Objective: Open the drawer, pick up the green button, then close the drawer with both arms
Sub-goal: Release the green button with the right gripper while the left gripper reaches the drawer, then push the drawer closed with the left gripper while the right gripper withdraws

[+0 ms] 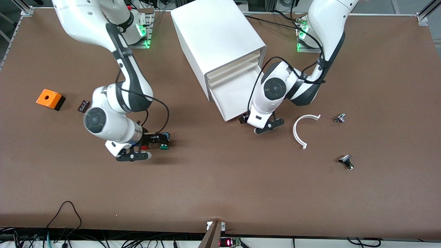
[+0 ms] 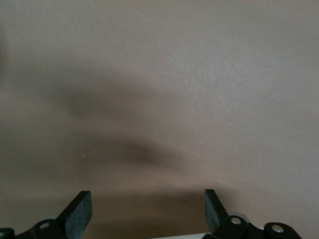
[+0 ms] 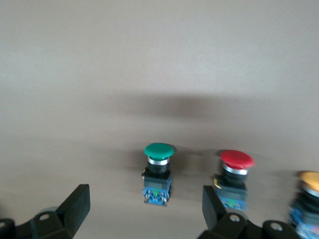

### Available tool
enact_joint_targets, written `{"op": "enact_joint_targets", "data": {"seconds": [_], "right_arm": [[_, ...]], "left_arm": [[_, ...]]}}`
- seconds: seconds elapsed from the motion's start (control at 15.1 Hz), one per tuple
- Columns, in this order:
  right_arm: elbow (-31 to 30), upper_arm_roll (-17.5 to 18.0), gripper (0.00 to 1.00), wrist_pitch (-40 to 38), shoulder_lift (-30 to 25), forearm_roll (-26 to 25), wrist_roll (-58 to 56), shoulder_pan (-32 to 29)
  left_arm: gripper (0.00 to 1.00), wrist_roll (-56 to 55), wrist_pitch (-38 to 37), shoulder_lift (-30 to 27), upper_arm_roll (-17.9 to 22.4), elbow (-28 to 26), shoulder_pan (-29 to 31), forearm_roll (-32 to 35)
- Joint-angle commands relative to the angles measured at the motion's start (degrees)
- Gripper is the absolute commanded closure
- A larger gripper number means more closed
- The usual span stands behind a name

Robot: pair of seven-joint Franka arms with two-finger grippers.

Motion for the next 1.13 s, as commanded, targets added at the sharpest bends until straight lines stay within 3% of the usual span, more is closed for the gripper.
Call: {"op": "enact_joint_targets", "data": {"seconds": [0.0, 0.13, 0.33, 0.4, 0.66, 0.8, 1.06], "right_arm": [[-1.6, -2.6, 0.00, -3.0, -5.2, 0.3, -2.0, -0.3], [-1.6, -2.3, 0.00, -5.2, -7.4, -0.7, -2.6, -3.8], [-2.5, 6.1, 0.00, -8.6, -12.2, -8.7, -1.8, -13.2], [-2.9, 7.4, 0.00, -10.1, -14.0, -10.1, -1.7, -14.9], [-7.0, 8.0, 0.00, -14.6, -21.4, -11.7, -1.7, -19.0], [-9.3, 11.0, 0.00, -16.2, -25.6, -13.1, -1.7, -22.0], [-9.9, 11.3, 0.00, -22.9, -31.9, -15.2, 0.2, -22.5]], "left_arm": [[0.01, -0.8, -0.5, 1.1, -0.3, 0.1, -1.5, 1.4], [0.01, -1.1, -0.5, 2.0, -1.7, 0.1, -1.5, 1.2], [0.01, -0.6, -0.5, 2.3, -3.7, 0.1, -1.2, -3.4], [0.01, -0.6, -0.5, 2.4, -3.9, 0.1, -1.5, -4.3], [0.01, 0.1, -4.9, 2.9, -6.2, 0.1, -1.6, -6.2], [0.01, 0.7, -5.6, 3.0, -7.4, 0.0, -1.6, -6.5], [0.01, 0.7, -6.3, 3.7, -8.7, 0.1, -1.8, -8.9]]}}
